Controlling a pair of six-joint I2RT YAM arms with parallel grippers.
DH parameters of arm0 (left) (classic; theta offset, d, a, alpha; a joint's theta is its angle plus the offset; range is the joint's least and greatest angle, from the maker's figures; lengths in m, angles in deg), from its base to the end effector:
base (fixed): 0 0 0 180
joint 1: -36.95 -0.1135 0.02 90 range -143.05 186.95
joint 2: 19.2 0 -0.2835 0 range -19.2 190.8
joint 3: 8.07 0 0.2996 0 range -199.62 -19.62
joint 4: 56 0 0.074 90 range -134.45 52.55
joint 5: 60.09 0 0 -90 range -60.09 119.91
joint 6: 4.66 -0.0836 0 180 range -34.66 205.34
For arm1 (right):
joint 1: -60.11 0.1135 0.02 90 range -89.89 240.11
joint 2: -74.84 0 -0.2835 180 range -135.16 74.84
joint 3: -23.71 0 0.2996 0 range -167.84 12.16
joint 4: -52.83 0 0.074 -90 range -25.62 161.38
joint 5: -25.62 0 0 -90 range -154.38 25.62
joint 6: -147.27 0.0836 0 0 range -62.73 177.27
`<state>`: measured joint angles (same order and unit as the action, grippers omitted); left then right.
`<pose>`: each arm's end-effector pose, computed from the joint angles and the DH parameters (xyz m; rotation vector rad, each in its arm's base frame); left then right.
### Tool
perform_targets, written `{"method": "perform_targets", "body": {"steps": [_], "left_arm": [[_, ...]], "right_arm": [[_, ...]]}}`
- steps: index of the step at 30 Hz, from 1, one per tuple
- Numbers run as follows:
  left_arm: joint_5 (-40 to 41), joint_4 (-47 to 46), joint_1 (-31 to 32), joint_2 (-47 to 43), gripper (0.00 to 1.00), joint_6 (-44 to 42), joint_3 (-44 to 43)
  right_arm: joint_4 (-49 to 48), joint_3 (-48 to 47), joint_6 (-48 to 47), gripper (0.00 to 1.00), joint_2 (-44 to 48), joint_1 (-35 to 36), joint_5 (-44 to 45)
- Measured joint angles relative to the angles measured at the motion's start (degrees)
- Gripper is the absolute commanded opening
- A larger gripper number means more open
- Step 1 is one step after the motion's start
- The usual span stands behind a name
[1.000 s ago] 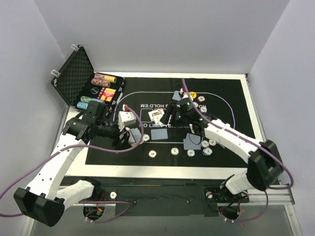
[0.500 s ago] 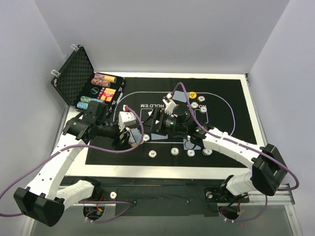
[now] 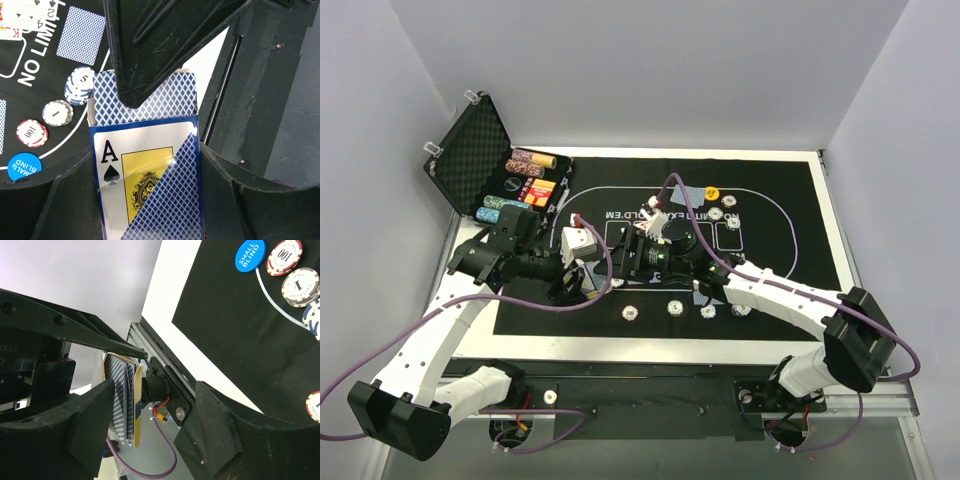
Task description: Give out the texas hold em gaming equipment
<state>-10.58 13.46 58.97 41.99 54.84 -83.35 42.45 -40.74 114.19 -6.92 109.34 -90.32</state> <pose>0.2134 -0.1449 0.3216 1.2953 2.0084 -0.8185 0.2423 0.3370 0.2869 -0.2706 2.0048 1.6779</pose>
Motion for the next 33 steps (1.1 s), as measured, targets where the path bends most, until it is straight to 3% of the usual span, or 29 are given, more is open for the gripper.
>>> {"method": "perform_targets", "body": {"steps": [11,16,29,33], "left_arm": [[0.15,-0.15,0.00,0.00,0.00,0.04,0.00],[0.68,-0.15,0.00,0.00,0.00,0.02,0.04],[1.03,-0.42,0.00,0.00,0.00,0.07,0.48],[0.76,-0.83,0.00,0.00,0.00,0.07,0.48]], "right_arm": [[-1.86,0.02,1.90,0.40,-0.63,0.04,-0.04],[-2.14,0.46,3.04,0.37,-0.57,-0.20,0.07],[2.91,4.39,2.38,0.36,5.73,-3.93,2.56],[4.00,4.48,2.23,0.47,6.73,-4.42,2.71]]}}
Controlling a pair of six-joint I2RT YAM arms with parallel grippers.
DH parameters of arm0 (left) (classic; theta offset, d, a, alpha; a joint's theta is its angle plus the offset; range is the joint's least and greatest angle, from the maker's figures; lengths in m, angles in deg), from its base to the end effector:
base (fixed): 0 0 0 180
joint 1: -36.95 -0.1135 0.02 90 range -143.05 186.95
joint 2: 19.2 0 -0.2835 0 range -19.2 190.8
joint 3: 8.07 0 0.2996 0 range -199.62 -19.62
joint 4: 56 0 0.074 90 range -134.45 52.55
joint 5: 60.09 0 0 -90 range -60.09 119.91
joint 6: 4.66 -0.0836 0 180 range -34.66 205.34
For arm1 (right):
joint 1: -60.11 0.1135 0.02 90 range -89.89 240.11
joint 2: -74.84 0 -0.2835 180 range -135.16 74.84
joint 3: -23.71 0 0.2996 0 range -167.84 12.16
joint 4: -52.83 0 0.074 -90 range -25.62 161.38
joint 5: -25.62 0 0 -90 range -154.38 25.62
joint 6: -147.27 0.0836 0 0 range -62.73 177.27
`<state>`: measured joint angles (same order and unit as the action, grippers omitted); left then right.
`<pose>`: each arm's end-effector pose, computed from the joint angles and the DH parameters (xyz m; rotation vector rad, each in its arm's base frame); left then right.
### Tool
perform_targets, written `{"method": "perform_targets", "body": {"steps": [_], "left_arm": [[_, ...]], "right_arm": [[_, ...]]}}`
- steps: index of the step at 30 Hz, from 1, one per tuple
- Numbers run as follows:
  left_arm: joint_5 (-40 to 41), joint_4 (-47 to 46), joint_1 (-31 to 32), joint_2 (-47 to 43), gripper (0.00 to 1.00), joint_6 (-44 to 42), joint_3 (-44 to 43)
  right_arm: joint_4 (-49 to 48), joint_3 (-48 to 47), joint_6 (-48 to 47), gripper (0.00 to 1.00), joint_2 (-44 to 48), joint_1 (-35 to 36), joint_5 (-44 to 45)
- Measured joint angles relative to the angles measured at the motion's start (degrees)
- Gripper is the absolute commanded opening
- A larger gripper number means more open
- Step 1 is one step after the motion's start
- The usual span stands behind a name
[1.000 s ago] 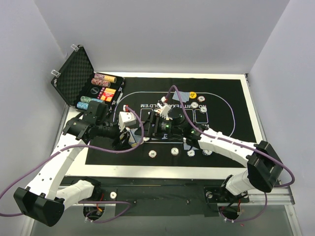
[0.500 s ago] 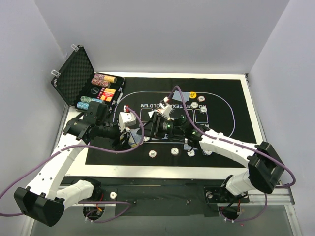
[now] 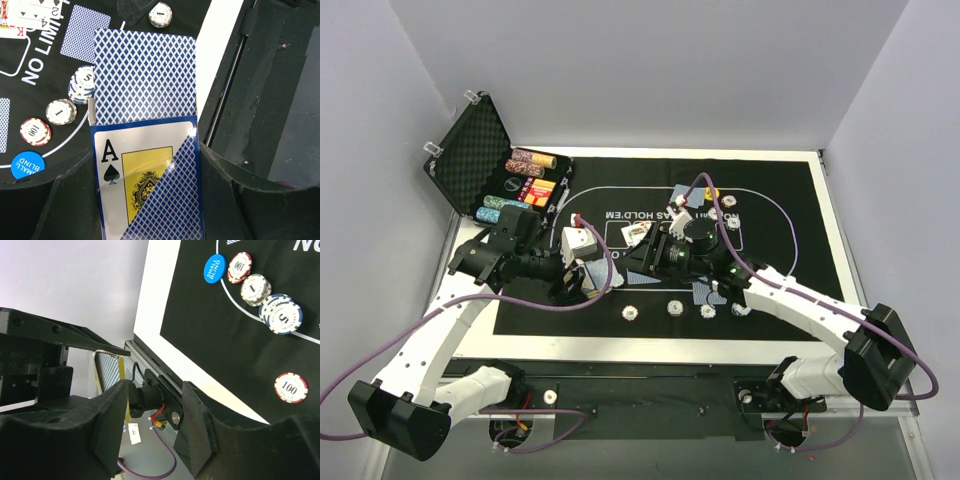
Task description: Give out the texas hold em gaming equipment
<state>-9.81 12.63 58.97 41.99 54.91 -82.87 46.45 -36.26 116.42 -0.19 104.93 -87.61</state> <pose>0.2153 -0.1447 0.3191 1.2917 2.0106 -0.8005 0.2500 0.2949 0.2868 -0.1009 2.0281 1.6063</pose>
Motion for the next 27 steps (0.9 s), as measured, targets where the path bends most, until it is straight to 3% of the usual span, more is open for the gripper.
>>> {"method": "perform_targets", "body": {"steps": [6,13,27], "left_arm": [[0.00,-0.26,0.00,0.00,0.00,0.00,0.00],[-0.02,-0.35,0.00,0.00,0.00,0.07,0.00],[0.15,-0.26,0.00,-0.02,0.00,0.09,0.00]], "right_arm": [[-2.38,0.11,1.62,0.56,0.74,0.76,-0.22],[-3.56,-0.33,2.23,0.56,0.24,3.32,-0.44],[-1.55,-2.47,0.81,0.24,-3.08,5.03,-1.70]]}}
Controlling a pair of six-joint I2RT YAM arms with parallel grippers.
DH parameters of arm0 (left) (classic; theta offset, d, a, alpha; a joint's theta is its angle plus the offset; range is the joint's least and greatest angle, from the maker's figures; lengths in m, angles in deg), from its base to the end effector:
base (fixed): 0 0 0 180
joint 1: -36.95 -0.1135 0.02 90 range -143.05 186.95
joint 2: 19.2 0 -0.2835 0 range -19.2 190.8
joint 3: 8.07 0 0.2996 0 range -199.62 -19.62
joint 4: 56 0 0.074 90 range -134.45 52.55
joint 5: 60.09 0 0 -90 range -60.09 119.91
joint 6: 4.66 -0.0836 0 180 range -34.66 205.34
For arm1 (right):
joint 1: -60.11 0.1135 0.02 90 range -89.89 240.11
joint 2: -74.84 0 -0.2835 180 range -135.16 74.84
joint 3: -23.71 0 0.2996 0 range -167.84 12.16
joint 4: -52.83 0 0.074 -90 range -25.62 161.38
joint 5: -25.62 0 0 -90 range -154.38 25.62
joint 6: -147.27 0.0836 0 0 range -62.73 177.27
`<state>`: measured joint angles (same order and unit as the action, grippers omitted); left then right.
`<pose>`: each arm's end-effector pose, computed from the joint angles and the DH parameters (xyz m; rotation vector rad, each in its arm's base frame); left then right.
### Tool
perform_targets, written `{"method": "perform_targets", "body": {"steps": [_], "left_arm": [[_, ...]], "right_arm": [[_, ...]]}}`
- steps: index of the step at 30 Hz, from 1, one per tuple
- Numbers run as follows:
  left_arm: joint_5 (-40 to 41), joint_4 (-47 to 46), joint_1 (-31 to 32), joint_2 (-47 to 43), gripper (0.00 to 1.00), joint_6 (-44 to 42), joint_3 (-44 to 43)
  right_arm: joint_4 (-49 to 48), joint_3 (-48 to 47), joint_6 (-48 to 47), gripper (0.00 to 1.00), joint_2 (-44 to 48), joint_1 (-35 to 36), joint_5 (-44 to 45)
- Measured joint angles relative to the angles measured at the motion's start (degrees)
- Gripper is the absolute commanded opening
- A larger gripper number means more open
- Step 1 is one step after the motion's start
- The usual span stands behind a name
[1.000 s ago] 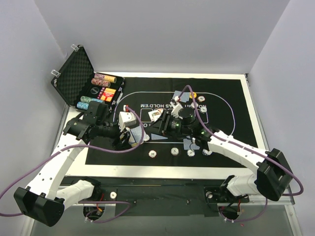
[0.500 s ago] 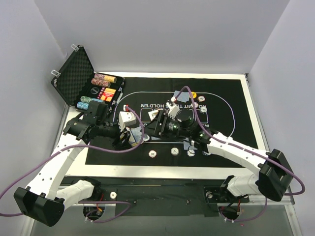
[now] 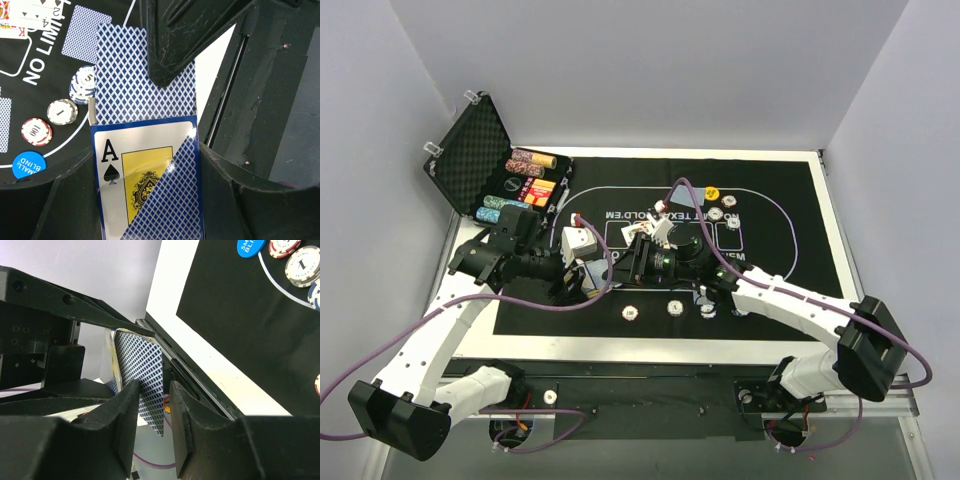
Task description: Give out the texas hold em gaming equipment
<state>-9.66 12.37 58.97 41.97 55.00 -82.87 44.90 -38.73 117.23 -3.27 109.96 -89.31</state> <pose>0.2159 -0.1447 0.3194 1.2896 2.0086 -0.7962 0.2300 0.3273 0.2898 -0.2101 2.0433 1.6974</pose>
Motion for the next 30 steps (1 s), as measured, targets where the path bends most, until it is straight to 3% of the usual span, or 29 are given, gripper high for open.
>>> {"method": "perform_targets", "body": {"steps": [6,24,26,30], "left_arm": [[-0.11,-0.07,0.00,0.00,0.00,0.00,0.00],[-1.16,-0.42,0.00,0.00,0.00,0.11,0.00],[-1.42,-0.46,0.00,0.00,0.00,0.13,0.00],[-1.90,-0.52,0.00,0.00,0.00,0.55,0.00]], "right_arm": [[0.28,0.70,0.13,0.15,2.34,-1.31,0.02],[6.05,3.69,-0.15,0.12,13.79,-9.73,-0.98],[6.19,3.69,-0.13,0.17,14.62,-10.58,-1.14],[6.08,3.80,0.17,0.48,14.45,-10.56,-2.03]]}}
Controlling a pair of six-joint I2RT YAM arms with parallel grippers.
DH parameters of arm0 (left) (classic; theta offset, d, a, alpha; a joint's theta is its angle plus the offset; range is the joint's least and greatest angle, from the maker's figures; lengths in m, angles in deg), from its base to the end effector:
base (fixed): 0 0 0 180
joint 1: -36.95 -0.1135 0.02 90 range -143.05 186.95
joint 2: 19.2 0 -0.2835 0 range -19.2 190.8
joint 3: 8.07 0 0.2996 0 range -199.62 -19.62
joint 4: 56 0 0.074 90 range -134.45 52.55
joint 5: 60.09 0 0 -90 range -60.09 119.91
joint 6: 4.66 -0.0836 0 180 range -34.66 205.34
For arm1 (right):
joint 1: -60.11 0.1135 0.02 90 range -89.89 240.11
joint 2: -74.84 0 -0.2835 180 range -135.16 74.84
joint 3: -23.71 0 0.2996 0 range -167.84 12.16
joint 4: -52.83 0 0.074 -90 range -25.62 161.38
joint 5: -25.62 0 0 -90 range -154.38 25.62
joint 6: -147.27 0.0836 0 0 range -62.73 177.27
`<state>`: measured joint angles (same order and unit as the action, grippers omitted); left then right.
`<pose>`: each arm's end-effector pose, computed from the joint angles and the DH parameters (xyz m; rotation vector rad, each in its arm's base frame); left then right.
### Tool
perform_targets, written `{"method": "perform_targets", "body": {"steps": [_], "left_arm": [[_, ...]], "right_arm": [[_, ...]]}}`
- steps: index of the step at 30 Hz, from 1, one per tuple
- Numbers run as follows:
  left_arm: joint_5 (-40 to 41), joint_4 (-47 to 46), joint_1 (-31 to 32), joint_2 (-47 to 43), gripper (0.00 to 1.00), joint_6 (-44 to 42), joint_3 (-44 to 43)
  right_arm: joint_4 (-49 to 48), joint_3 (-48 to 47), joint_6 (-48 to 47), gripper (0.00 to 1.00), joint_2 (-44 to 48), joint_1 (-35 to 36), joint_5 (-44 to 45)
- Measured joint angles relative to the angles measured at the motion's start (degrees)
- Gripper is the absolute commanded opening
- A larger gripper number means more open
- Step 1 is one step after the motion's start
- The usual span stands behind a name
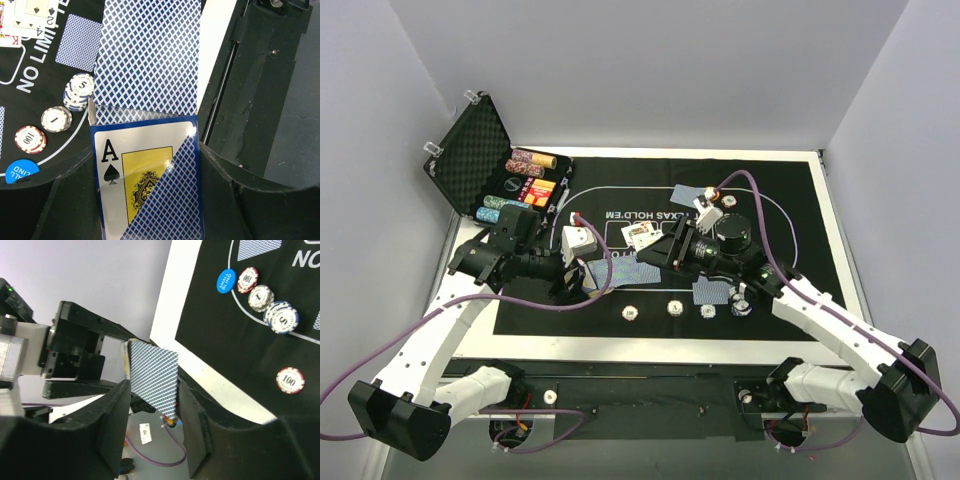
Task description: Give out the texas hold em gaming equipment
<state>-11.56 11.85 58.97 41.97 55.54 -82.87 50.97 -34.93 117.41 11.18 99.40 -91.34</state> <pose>0.2150 -0.1467 0.3216 1.2859 1.9895 -0.8366 0.2399 0.2452 0.3332 -0.0789 1.9180 1.6416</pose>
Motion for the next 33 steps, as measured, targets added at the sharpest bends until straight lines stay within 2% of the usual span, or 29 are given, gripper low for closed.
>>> {"method": "perform_targets", "body": {"steps": [1,3,5,12,14,16,19,23,28,33], "left_arm": [[-0.28,-0.02,0.00,0.00,0.00,0.24,0.00],[-0.68,-0.02,0.00,-0.04,0.00,0.50,0.00],[-0.83,-0.07,0.00,-0.17,0.00,0.70,0.00],[-1.27,-0.52,0.00,-0.37,0.00,1.05,0.00],[-1.27,-0.55,0.00,-0.37,0.00,1.11,0.00],[-1.27,-0.61,0.00,-0.39,0.00,1.11,0.00],[-1.27,-0.68,0.00,-0.42,0.00,1.11,0.00],[-1.20,-0.68,-0.04,-0.42,0.00,1.11,0.00],[-1.25,-0.83,-0.04,-0.42,0.00,1.14,0.00],[-1.27,-1.05,-0.04,-0.46,0.00,1.16,0.00]], "right_arm": [[0.13,0.04,-0.07,0.53,-0.17,0.13,-0.09],[0.52,0.24,-0.26,0.59,-0.42,0.15,-0.11],[0.57,0.92,-0.37,0.61,-0.37,0.17,-0.09],[-1.51,2.25,0.50,0.57,-1.14,1.38,-0.20],[-2.89,2.03,0.92,0.52,-2.56,2.93,-0.33],[-4.02,1.66,1.42,0.43,-4.85,4.87,-0.57],[-5.66,1.60,2.82,0.24,-7.63,6.78,-1.11],[-6.86,1.60,3.80,0.10,-7.76,6.75,-1.44],[-5.44,1.60,3.48,0.05,-4.44,4.96,-1.57],[-4.15,1.62,2.80,0.05,-0.44,3.30,-1.60]]}}
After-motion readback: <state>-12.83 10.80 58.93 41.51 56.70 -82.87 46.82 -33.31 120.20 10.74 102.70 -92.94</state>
